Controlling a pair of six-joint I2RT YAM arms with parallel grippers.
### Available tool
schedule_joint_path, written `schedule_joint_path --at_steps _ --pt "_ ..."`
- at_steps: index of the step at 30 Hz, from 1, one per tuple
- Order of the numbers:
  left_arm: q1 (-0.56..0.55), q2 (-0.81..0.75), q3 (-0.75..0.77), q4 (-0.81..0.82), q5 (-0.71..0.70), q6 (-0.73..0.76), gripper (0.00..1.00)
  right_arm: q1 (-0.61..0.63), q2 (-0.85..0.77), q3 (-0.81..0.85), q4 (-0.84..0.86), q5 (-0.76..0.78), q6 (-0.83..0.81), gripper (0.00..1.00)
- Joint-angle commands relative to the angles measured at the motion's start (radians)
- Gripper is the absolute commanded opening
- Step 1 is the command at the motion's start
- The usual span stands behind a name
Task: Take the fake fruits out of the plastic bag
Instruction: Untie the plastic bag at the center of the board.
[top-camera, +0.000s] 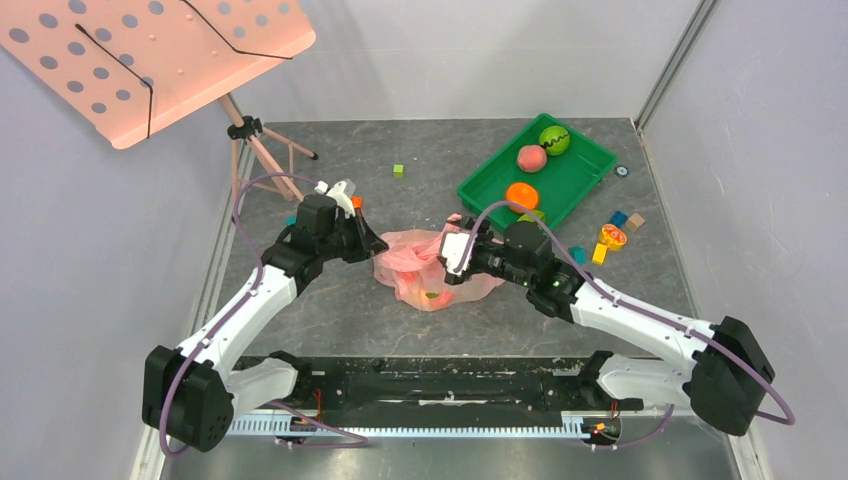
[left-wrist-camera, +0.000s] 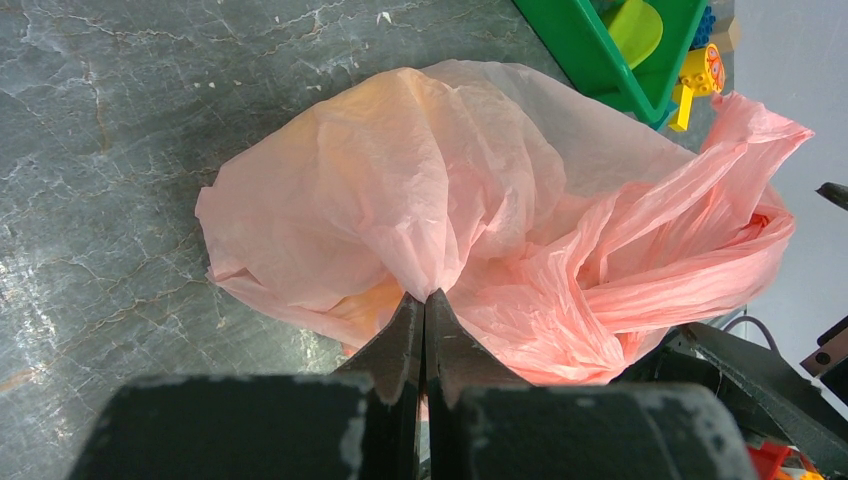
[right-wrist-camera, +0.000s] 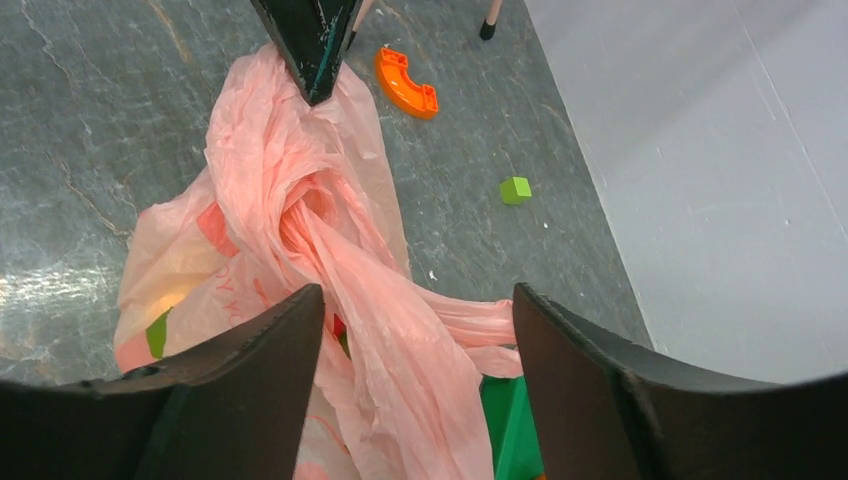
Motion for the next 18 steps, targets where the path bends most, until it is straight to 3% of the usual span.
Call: schedule_joint_path --at_steps 1,12,15,18 --pt "0.005 -0.010 0.033 0.015 0.018 0.038 0.02 0.000 0.036 0.087 -0.058 0.027 -0.027 0.67" --pt "0.007 -0.014 0.033 0.013 0.017 0.041 0.02 0.001 0.077 0.148 -0.219 0.042 -0.077 0.56" --pt "0.007 -0.013 0.033 0.013 0.016 0.041 0.02 0.000 0.080 0.161 -0.253 0.054 -0.085 0.43" --pt "0.007 -0.013 0.033 0.013 0.016 0.041 0.02 0.001 0.075 0.162 -0.249 0.055 -0.067 0.17"
